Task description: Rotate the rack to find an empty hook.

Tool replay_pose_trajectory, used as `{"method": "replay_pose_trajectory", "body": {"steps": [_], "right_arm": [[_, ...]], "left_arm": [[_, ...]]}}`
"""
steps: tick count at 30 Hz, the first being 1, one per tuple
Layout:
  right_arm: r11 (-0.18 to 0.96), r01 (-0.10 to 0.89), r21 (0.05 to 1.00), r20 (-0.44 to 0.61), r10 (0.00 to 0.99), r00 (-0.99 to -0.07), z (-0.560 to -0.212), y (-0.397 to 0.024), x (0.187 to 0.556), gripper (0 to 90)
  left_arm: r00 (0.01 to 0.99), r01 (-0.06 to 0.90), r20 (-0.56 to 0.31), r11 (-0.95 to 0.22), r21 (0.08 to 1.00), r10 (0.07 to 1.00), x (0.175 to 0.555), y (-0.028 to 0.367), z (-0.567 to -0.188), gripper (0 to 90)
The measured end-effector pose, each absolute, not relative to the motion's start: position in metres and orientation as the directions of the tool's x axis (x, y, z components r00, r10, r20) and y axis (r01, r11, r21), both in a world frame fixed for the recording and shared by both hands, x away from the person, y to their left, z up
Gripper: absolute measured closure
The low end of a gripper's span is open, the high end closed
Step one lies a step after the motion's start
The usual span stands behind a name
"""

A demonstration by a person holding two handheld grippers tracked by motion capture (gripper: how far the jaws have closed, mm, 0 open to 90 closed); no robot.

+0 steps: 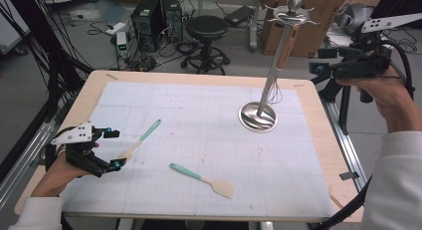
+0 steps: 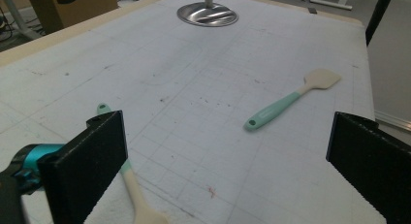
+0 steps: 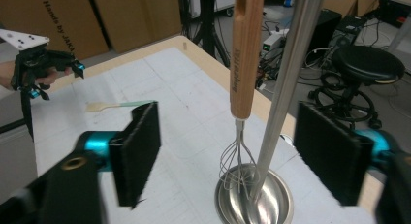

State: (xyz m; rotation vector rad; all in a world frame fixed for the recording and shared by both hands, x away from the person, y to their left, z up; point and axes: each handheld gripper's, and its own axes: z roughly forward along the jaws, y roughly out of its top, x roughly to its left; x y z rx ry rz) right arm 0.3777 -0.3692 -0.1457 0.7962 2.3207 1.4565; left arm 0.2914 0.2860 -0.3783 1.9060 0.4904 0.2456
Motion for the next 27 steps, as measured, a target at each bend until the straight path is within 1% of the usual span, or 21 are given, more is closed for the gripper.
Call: {"method": "replay_pose_trajectory", "body": {"steps": [2, 4, 8, 11, 12, 19, 27], "right_arm": [[0.323, 0.306, 0.896, 0.054, 0.604, -0.795, -0.144, -0.371, 0.378, 44.8], [0.303, 0.308, 0.902, 0.064, 0.611, -0.789, -0.143, -0.372, 0.379, 54.0], [0.307, 0.317, 0.898, 0.06, 0.627, -0.777, -0.141, -0.373, 0.38, 75.3], [0.299, 0.32, 0.899, 0.058, 0.642, -0.765, -0.139, -0.373, 0.383, 87.4], [0.296, 0.319, 0.9, 0.06, 0.641, -0.765, -0.138, -0.372, 0.384, 89.2], [0.316, 0.312, 0.896, 0.05, 0.626, -0.778, -0.132, -0.362, 0.393, 89.2], [0.292, 0.3, 0.908, 0.047, 0.64, -0.767, -0.122, -0.353, 0.4, 89.3]], "left_arm": [[0.893, 0.217, -0.059, -0.313, 0.925, 0.447, 0.292, 0.286, -0.378, 1.7], [0.893, 0.218, -0.06, -0.312, 0.925, 0.447, 0.292, 0.287, -0.378, 1.7], [0.891, 0.221, -0.062, -0.31, 0.925, 0.449, 0.292, 0.287, -0.378, 1.6], [0.893, 0.221, -0.063, -0.313, 0.924, 0.446, 0.292, 0.286, -0.378, 1.7], [0.893, 0.222, -0.062, -0.315, 0.923, 0.445, 0.292, 0.286, -0.379, 1.7], [0.894, 0.22, -0.062, -0.315, 0.923, 0.443, 0.292, 0.286, -0.378, 1.7], [0.896, 0.218, -0.062, -0.313, 0.925, 0.441, 0.292, 0.287, -0.378, 1.7]]}}
